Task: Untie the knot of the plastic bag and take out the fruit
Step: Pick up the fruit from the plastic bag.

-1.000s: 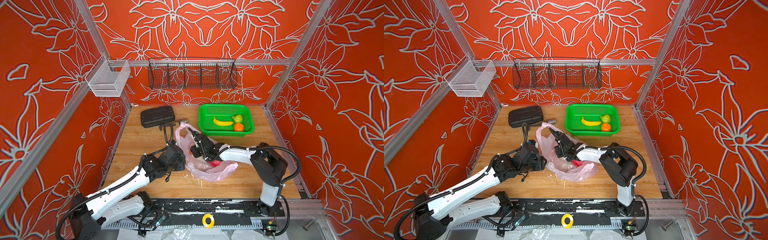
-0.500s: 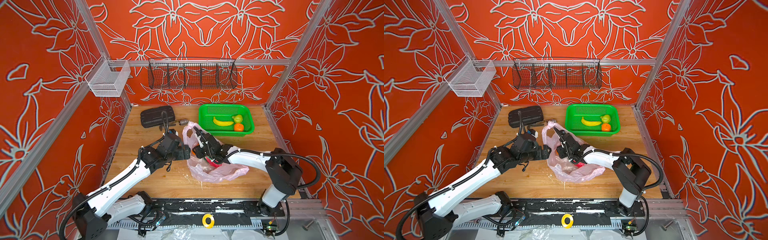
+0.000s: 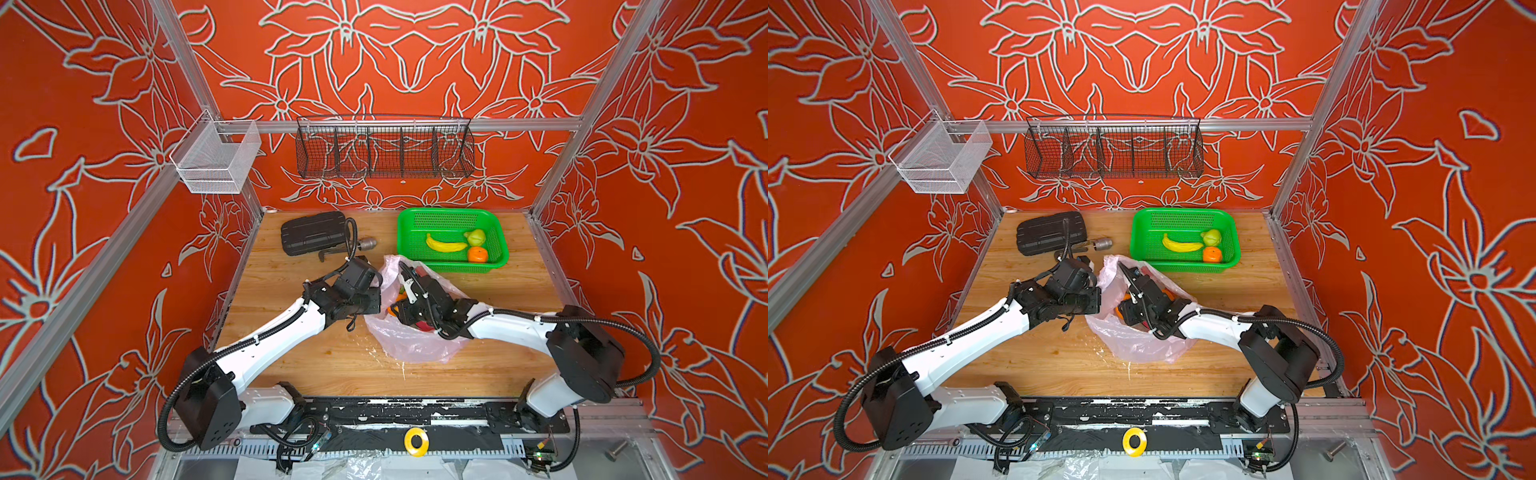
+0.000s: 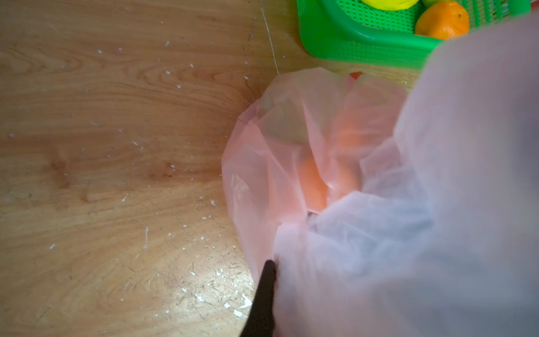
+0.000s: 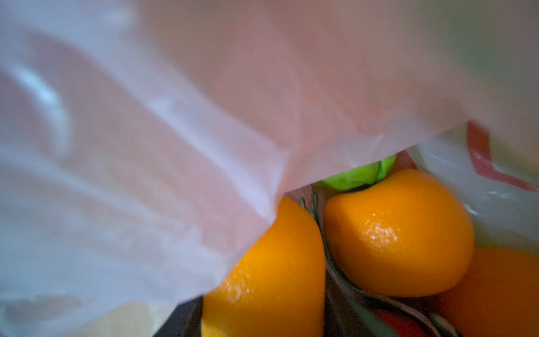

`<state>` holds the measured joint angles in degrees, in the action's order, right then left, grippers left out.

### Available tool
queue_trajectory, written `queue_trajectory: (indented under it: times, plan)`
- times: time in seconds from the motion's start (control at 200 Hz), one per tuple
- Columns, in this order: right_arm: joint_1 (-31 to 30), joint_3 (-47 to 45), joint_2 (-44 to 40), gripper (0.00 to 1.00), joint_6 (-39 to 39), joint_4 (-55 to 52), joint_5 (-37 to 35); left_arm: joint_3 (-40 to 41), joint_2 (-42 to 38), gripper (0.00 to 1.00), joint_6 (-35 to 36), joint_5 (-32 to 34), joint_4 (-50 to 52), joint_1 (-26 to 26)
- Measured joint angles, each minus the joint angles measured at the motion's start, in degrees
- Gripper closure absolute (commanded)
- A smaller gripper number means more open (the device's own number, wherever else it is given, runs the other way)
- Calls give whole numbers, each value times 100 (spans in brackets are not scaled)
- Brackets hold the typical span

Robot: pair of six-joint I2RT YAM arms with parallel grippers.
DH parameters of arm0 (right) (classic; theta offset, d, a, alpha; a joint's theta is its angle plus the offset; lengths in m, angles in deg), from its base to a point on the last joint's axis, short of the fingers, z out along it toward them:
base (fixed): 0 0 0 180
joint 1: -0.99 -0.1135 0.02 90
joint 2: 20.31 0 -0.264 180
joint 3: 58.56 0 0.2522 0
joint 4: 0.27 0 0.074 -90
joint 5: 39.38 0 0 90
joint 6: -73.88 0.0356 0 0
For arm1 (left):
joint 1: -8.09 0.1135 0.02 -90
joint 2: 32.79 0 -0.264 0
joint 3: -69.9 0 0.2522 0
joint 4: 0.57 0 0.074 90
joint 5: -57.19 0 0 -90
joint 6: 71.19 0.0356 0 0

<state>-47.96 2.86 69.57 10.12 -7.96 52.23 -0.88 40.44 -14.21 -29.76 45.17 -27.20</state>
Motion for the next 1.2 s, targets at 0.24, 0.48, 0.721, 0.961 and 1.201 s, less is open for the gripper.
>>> queue_trajectory:
  times: [0.24,0.48,0.721,0.961,1.201]
  plan:
    - [-4,-603,-417,51,127,326,243,262,2,100,-136,417,37,210]
    - [-4,-970,-1049,50,168,186,299,356,2,100,-170,470,35,380]
    - [-4,-769,-1187,50,326,61,337,369,-122,76,-131,-98,-125,385]
    - [-4,-496,-1167,50,457,177,448,627,-922,45,103,-605,-251,385]
    - [-2,-227,-1187,49,608,186,494,901,-2024,30,275,-713,-157,385]
